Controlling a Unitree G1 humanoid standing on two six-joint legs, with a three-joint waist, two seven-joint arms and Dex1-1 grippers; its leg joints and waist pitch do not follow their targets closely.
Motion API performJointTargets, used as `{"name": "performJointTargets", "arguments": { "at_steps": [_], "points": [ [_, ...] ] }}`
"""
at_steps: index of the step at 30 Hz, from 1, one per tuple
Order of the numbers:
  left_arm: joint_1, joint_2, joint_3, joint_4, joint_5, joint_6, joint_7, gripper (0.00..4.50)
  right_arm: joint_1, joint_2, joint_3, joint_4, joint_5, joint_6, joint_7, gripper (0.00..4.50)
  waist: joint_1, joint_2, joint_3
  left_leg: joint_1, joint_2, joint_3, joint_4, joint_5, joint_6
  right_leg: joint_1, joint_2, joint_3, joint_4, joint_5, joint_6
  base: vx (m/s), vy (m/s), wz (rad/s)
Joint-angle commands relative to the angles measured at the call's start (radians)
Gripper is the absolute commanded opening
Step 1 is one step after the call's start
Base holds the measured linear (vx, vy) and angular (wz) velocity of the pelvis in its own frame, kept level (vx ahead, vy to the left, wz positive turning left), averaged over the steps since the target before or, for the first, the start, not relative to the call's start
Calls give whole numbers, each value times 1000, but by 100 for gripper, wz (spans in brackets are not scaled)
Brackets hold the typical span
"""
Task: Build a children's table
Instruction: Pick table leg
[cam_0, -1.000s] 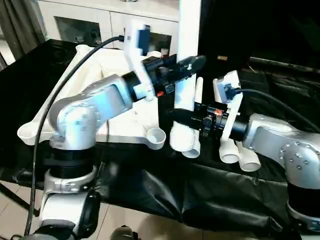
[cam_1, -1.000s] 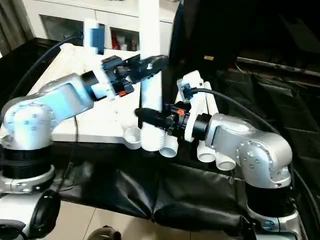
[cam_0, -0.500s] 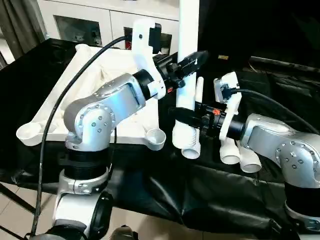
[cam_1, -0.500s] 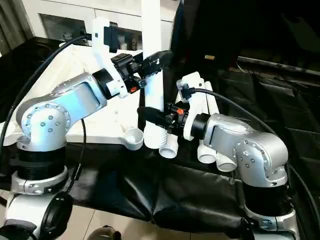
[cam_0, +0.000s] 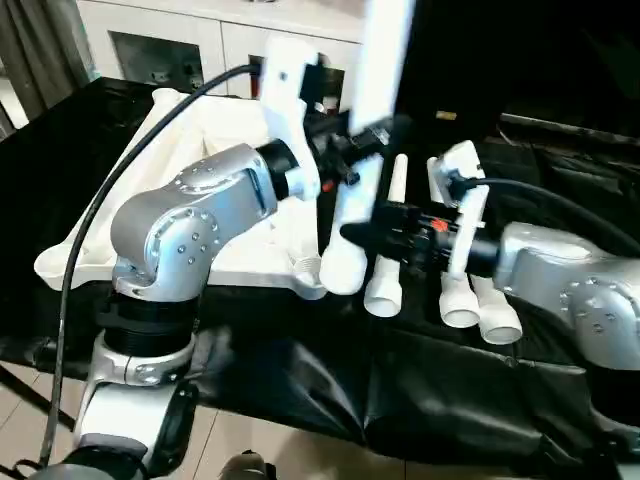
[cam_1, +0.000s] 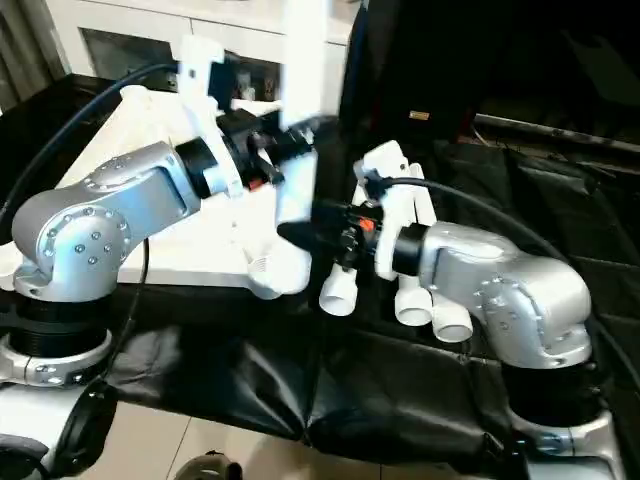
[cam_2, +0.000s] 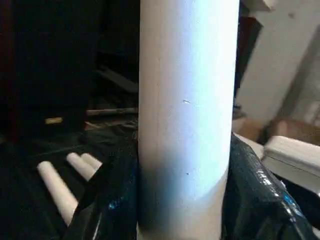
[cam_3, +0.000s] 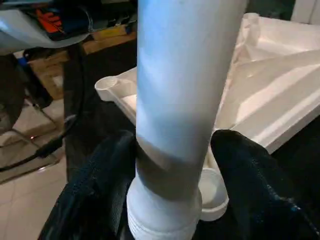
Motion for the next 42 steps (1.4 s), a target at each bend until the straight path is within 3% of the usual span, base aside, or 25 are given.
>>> {"name": "performJointTargets", "arguments": {
  "at_steps": [1,9,24,42],
  "points": [
    [-27,1,-17,-25,-3,-2,-19,182,-12,-15,10,2,9,15,13,287,-2,-4,-82,22,92,-47,-76,-217,-52,37,-124,69,-96,-446,-8,0,0,0],
    [-28,-16,-15,-47,-32,11,-42,182,-13,-13,17,16,13,18,37,287,-2,-5,-82,23,93,-46,-74,-203,-45,39,-123,69,-92,-423,-38,0,0,0],
    [-42,-22,-1,-46,-52,20,-58,182,0,-5,20,18,5,20,36,287,-3,0,-81,26,93,-48,-75,-232,-56,38,-124,68,-99,-458,-23,0,0,0],
    [-38,-19,-3,-38,-53,23,-70,182,-1,4,6,0,18,16,29,287,-3,3,-83,25,96,-48,-76,-218,-55,41,-122,70,-89,-397,-52,0,0,0]
  ]
}}
